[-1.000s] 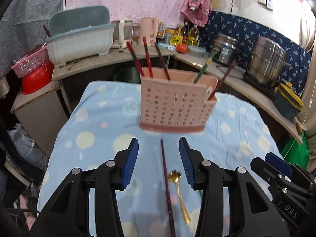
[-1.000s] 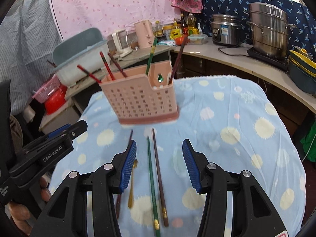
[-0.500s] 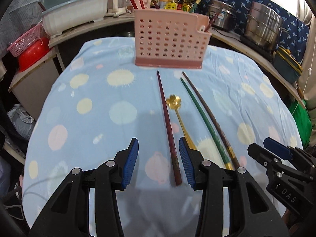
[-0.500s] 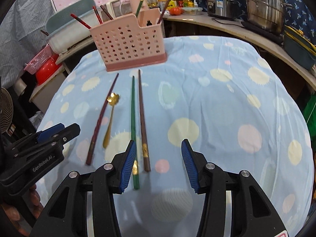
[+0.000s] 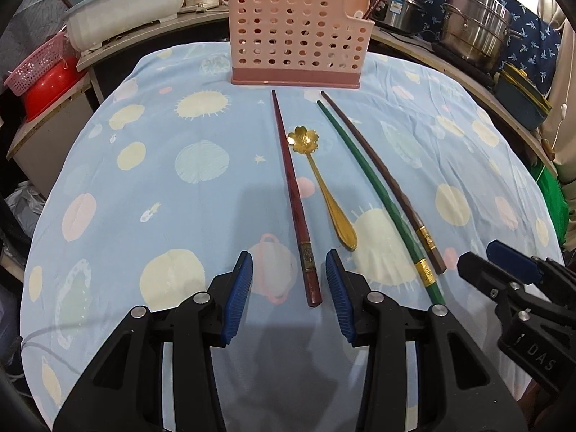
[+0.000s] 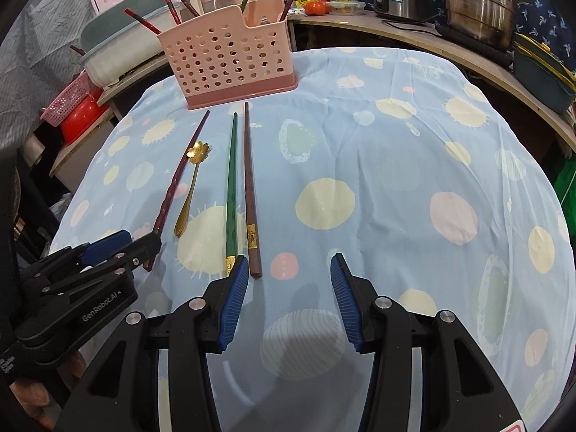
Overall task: Organize utensils
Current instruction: 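Grasp a dark red chopstick with the left tool while the right tool grasps a brown chopstick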
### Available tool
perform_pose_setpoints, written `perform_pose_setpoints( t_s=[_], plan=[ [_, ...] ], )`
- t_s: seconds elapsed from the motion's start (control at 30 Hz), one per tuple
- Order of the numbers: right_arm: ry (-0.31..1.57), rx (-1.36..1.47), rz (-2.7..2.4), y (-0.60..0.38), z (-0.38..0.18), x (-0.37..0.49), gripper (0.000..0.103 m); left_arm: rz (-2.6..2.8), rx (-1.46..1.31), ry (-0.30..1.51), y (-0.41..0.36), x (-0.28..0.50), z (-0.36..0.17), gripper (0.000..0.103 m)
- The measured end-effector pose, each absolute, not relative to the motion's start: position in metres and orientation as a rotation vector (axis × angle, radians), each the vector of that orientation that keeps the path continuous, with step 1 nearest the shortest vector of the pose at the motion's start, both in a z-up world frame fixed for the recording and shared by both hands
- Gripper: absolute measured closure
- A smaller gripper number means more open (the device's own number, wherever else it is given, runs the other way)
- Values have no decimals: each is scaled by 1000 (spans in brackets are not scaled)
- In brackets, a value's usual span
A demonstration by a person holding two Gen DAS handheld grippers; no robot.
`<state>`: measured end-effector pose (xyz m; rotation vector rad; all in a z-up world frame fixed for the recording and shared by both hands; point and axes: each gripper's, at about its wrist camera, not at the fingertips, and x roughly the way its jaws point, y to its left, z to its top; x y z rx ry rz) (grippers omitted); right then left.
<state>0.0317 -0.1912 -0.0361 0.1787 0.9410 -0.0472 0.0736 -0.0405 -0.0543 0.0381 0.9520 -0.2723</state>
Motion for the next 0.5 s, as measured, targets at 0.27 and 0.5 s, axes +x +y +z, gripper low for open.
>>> perform_pose_setpoints(
  t_s=[0.27, 0.5],
  plan=[
    [945, 175, -43, -190, -37, 37, 58, -245, 60, 940, -34, 74, -57, 82],
    [959, 148, -26, -181, -42, 48, 67, -237, 57, 935, -27, 74, -58, 90]
  ],
)
